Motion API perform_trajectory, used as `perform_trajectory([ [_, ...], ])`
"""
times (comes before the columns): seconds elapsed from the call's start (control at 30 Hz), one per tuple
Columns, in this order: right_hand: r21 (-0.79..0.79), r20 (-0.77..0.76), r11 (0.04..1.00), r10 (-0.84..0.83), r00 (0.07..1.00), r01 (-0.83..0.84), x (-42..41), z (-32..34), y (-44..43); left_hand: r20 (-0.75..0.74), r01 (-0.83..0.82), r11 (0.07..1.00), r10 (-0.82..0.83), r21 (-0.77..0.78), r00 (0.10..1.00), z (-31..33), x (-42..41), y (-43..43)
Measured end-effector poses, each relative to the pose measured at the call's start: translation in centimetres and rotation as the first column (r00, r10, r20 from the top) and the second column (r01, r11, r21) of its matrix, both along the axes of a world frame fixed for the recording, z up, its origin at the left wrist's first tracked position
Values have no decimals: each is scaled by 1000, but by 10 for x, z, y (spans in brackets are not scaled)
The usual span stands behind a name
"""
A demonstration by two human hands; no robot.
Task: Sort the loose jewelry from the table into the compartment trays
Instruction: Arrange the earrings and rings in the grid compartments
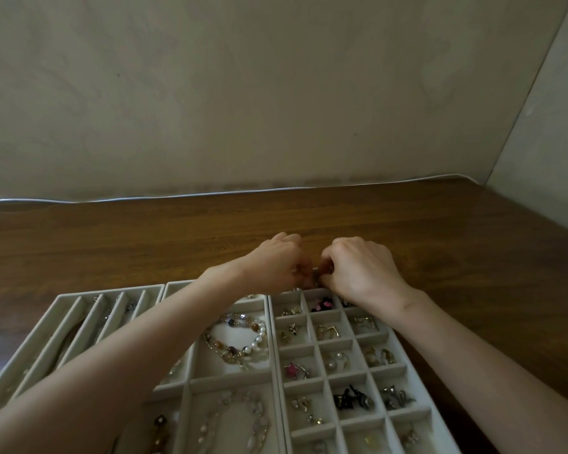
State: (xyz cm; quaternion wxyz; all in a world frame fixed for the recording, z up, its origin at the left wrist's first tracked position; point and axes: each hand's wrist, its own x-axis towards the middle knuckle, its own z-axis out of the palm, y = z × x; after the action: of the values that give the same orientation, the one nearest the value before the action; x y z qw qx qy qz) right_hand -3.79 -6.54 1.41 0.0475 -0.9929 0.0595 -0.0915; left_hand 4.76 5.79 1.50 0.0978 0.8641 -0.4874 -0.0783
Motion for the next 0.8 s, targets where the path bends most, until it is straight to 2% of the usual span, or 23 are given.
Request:
perform_trajectory([
  [0.23,102,30,995,9,999,-12,-2,5,-6,-87,-4,999,-1,-50,996,7,2,3],
  [0.37,291,98,956,-2,995,-27,-4,10,-15,-133,-3,979,-25,-204,991,13,8,6],
  [0.5,444,103,894,6,995,-51,-5,13,-22,-285,-50,958,-34,-283,958,15,10,9],
  [0.63,414,58,909,34,998,-55,-5,13,-23,-347,-103,950,-6,-294,938,13,10,12],
  [0.8,265,-22,961,89,996,-80,-4,6,-11,-454,-260,892,71,-370,888,12,11,11],
])
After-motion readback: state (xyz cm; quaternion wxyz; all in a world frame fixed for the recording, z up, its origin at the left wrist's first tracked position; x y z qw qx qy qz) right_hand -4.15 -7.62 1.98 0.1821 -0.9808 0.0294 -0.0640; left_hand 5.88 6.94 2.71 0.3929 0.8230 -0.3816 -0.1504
